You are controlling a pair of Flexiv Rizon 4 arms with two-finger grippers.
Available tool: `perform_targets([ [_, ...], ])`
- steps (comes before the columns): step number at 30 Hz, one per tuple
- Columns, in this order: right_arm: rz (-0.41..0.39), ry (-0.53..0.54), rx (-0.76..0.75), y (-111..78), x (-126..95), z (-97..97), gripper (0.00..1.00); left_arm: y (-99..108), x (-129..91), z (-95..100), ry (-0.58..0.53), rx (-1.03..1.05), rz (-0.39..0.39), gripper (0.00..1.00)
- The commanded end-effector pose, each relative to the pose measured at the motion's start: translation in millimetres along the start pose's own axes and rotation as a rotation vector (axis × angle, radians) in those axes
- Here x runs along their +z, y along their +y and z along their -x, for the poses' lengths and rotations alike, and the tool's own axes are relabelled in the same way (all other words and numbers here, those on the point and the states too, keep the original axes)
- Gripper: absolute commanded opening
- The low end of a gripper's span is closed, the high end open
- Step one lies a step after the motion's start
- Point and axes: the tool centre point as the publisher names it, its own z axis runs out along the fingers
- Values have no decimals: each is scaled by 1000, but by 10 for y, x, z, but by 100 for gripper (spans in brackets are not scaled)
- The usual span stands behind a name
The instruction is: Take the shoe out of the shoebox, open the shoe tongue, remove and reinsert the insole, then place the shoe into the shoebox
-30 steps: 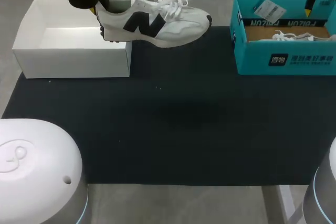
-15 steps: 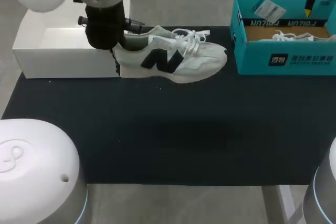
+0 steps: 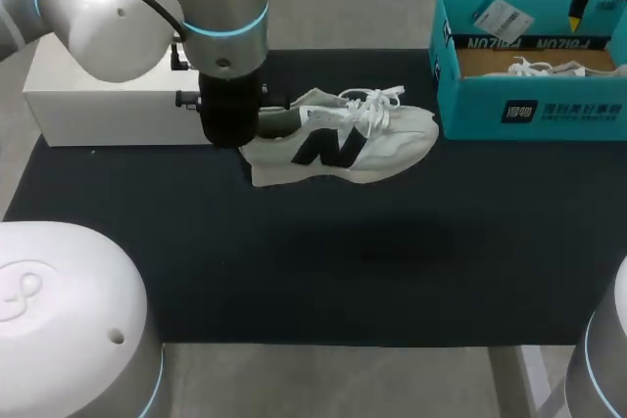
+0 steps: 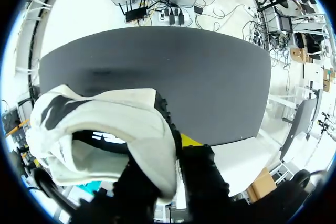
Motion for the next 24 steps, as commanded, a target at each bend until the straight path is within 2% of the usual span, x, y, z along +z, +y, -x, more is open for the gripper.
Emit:
perform_targets([
  [1, 2, 1, 1, -6, 2, 3, 100, -95, 87, 107, 2, 7, 7, 0],
  [11, 2, 1, 1, -6, 2, 3, 100, -208, 116, 326, -12, -21, -21, 0],
  [16, 2, 1, 1, -6, 2, 3, 100, -240, 116, 466, -8, 3, -3, 0],
  [24, 2, 1, 1, -6, 2, 3, 100, -279, 417, 564, 18, -15, 12, 0],
])
